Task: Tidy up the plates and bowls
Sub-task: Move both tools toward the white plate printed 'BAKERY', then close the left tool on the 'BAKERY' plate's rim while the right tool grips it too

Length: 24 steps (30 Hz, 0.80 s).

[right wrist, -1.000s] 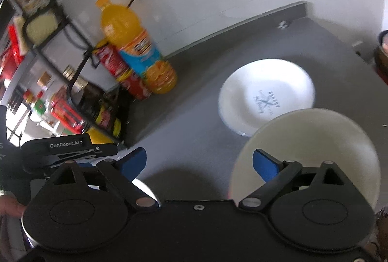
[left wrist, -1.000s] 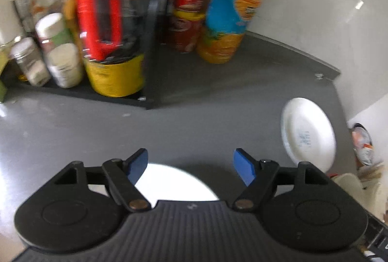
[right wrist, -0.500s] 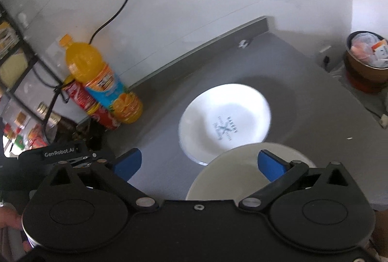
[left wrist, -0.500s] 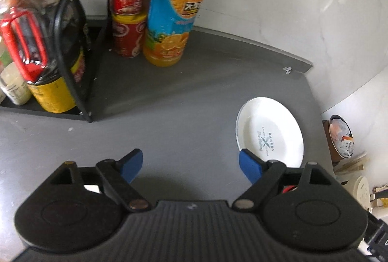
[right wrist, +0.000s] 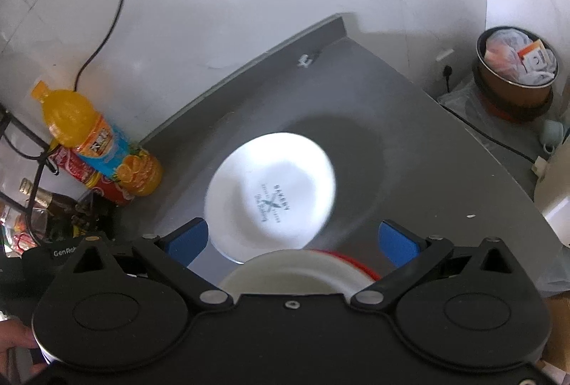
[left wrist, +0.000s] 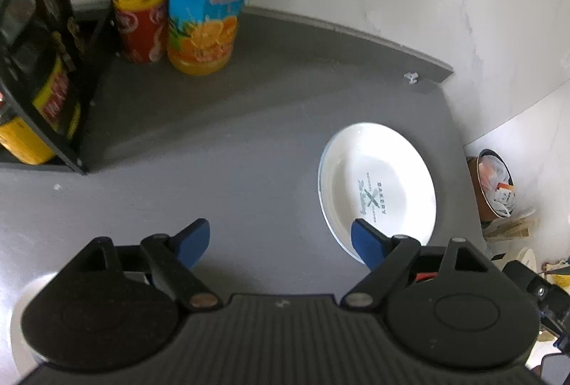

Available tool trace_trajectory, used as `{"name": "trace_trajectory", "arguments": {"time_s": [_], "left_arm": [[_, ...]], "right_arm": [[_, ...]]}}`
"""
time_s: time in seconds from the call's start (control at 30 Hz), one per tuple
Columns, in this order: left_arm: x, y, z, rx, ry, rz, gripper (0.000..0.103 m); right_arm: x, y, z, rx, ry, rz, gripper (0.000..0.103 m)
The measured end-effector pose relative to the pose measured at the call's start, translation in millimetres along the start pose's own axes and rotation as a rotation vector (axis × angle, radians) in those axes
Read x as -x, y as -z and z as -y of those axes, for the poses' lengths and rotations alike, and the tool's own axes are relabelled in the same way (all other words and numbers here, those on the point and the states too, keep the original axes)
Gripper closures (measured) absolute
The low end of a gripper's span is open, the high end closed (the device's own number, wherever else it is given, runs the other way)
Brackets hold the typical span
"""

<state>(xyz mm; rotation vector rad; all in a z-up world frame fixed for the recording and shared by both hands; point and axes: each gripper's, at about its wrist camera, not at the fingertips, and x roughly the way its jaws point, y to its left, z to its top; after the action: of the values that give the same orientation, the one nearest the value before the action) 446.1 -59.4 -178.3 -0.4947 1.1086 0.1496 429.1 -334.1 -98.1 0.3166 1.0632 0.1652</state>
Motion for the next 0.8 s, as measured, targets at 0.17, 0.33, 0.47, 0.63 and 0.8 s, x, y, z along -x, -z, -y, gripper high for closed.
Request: {"name": "trace_trajectory", "arguments": {"time_s": [0.17, 0.33, 0.47, 0.63, 0.8], "left_arm": [[-19.3, 0.6, 6.4, -0.005, -0.003, -0.039, 0.019], [-37.1, 0.0, 7.4, 0.018, -0.006, -0.062, 0.021], [-50.7, -0.5, 7.9, 0.023, -0.013, -0.074, 0.021], [-67.4, -1.5, 5.0, 0.044, -0.028, -0.094, 0.026], [-80.8, -1.9, -3.1, 0.125, -0.028, -0.109, 0.028]], "right_arm": [[-12.4, -8.8, 20.2, -0.002, -0.010, -0.041, 0.001], [-31.4, -17.3, 36.2, -0.028, -0.027, -0.090, 0.012], [-50.6, -22.9, 48.2, -0.080, -0.054, -0.148, 0.023], [-76.4, -29.1, 53.2, -0.087, -0.042, -0.206, 0.029], [-98.0, -30.9, 56.0, -0.083, -0.040, -0.256, 0.037]]}}
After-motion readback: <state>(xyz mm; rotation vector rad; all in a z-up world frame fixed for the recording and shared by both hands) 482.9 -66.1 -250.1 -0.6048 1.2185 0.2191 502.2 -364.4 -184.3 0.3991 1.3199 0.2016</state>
